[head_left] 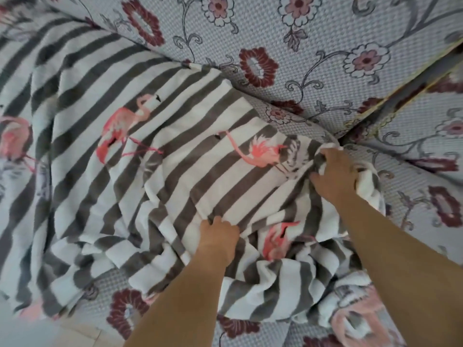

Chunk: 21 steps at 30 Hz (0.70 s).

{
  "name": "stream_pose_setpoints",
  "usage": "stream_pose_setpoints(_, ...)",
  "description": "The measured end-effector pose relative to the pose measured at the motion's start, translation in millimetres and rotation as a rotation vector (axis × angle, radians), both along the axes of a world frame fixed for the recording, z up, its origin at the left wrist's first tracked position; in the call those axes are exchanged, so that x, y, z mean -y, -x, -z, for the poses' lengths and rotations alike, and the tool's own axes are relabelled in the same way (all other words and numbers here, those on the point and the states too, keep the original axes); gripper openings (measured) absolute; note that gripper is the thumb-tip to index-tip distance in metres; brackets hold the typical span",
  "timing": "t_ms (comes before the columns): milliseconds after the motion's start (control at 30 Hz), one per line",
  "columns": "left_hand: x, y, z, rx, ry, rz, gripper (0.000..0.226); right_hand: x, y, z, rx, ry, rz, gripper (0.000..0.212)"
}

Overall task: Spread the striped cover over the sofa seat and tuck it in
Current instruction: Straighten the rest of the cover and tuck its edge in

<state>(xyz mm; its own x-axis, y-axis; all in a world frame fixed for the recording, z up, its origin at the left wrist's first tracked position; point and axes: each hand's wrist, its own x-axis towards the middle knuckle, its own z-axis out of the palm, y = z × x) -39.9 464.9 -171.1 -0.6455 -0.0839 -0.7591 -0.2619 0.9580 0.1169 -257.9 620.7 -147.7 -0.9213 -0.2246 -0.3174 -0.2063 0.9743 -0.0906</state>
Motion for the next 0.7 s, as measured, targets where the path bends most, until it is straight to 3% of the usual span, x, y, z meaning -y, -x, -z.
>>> stream_pose_setpoints(133, 0.5, 7.9, -5.3, 0.016, -0.298, -0.051, 0.016, 45.6, -1.0, 27.8, 0.007, 0.117, -0.048, 0.062)
stream_pose_setpoints(267, -2.1, 18.8, -16.1, 0.142, -0.583, -0.1, 0.039, 44.1, 24.5, 33.7, 0.066, -0.123, -0.174, 0.076)
stream_pose_setpoints(367, -19.1, 33.9, -21.6, 0.184, -0.64, -0.079, 0.019, 33.5, 40.6, 23.7, 0.211, -0.195, -0.267, 0.018)
stream_pose_setpoints(433, -34.8, 45.9, -26.9, 0.141, -0.694, -0.108, 0.011, 19.2, 53.2, 13.2, 0.112, -0.217, -0.129, 0.02)
stream_pose_setpoints(533, -51.0, 56.9, -30.0, 0.062, -0.772, -0.136, 0.011, -9.8, 75.4, -0.5, -0.158, -0.139, 0.255, 0.034)
stream_pose_setpoints(600, -51.9, 60.5, -29.0, 0.05, -0.791, -0.181, 0.013, -20.0, 83.8, -6.2, -0.206, -0.064, 0.421, 0.04)
stream_pose_setpoints(633, -50.5, 61.1, -26.9, 0.06, -0.792, -0.195, 0.011, -18.8, 84.9, -7.4, -0.195, -0.052, 0.429, 0.039)
stream_pose_setpoints(700, -47.6, 59.0, -20.7, 0.013, -0.758, -0.198, 0.007, -8.8, 80.4, -5.2, -0.187, -0.118, 0.244, 0.034)
